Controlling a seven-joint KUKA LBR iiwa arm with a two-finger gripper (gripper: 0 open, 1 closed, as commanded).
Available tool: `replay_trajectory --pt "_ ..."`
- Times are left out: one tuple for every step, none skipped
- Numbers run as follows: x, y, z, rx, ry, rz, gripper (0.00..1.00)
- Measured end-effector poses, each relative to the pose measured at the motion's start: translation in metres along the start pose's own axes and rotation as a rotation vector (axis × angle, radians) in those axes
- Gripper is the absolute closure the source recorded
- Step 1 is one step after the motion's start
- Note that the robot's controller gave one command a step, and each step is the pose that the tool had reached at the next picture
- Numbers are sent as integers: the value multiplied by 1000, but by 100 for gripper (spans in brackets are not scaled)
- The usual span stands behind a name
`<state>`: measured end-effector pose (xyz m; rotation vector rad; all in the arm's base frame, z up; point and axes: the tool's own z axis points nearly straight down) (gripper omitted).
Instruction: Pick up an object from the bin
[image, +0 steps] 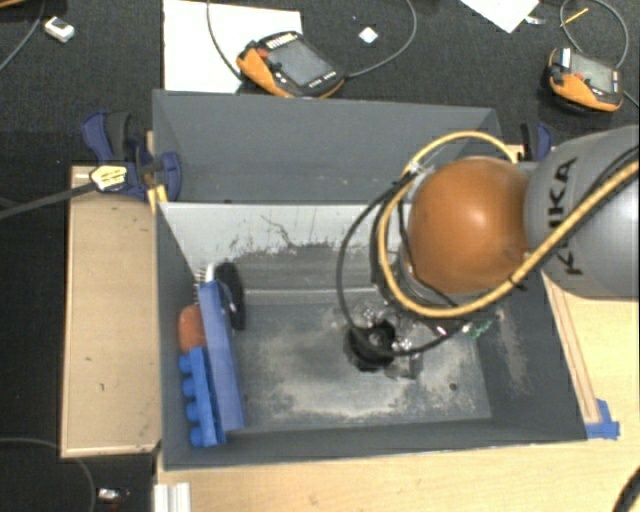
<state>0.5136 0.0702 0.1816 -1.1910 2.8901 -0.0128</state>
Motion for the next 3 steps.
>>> replay_trajectory --pt "-22 31 24 -7 0 -105 100" --pt "-19 36 15 -18 10 -123 100" --pt "-31 19 1 1 -11 -108 100"
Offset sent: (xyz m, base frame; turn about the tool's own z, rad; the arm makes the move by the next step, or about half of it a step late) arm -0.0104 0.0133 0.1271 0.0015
